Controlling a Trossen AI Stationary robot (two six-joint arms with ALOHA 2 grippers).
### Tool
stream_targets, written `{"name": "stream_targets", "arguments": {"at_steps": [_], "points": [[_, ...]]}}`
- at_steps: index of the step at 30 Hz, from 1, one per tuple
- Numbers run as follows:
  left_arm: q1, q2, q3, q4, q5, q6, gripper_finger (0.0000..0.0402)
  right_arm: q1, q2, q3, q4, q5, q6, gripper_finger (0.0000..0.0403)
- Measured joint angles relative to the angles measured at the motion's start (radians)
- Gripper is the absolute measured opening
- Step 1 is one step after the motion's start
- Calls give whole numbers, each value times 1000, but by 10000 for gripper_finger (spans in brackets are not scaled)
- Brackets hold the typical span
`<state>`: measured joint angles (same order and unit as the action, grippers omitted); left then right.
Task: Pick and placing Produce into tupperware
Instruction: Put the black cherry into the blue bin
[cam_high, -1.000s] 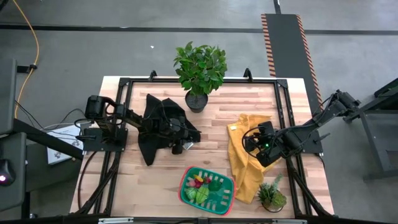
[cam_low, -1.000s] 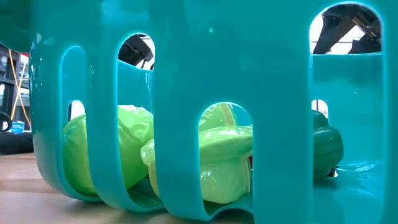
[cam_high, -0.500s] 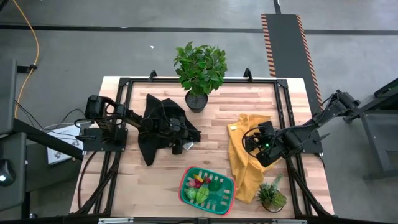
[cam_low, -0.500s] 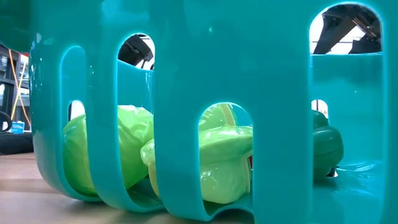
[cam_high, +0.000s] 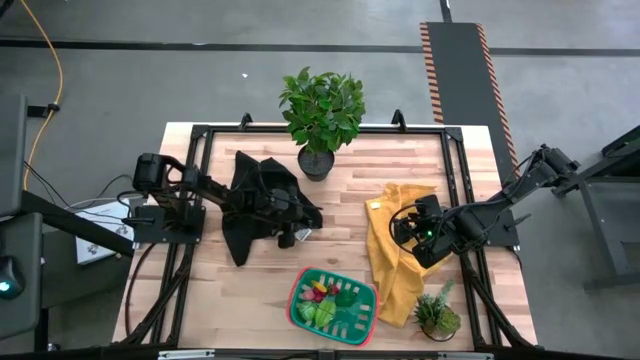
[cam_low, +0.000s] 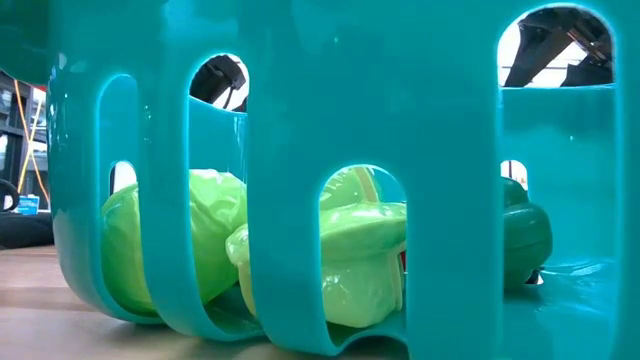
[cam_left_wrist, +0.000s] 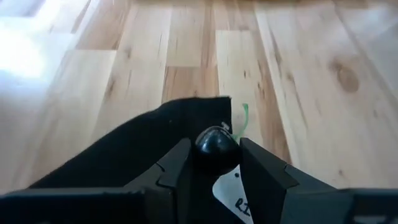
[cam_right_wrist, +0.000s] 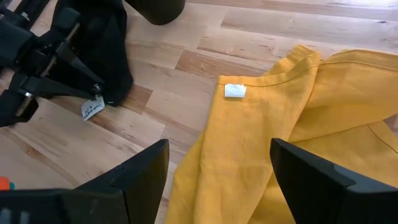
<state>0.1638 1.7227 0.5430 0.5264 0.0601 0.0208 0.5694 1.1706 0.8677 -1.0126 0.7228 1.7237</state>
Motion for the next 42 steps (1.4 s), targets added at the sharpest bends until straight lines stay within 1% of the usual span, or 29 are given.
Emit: {"name": "stream_targets", "arguments": {"at_steps": [5,9,15,19,23,27,29,32,35,39,42], "points": [[0,-68,0,-7,0,-1,103,0,0,0,0,-2,0,270],[0,-139,0,-33,0,-4,110,0,0,0,0,-2,-1,270],[0,-241,0,-64,-13,-64,104,0,0,0,0,-3,-4,270],[0,-278,0,-4,-31,-131,106,0,0,0,0,-3,-4,270],[0,-283,0,115,-28,-195,110,0,0,0,0,-6,-5,270],[0,-283,0,213,0,-238,105,0,0,0,0,-7,-21,270],[0,-283,0,254,38,-250,105,0,0,0,0,-7,-23,270],[0,-295,0,305,92,-278,110,0,0,0,0,-7,-23,270],[0,-327,0,353,108,-308,116,0,0,0,0,-6,-31,270],[0,-388,37,350,118,-314,114,0,0,0,0,1,-31,270],[0,-430,96,292,142,-299,108,0,0,0,1,2,-35,270]]}}
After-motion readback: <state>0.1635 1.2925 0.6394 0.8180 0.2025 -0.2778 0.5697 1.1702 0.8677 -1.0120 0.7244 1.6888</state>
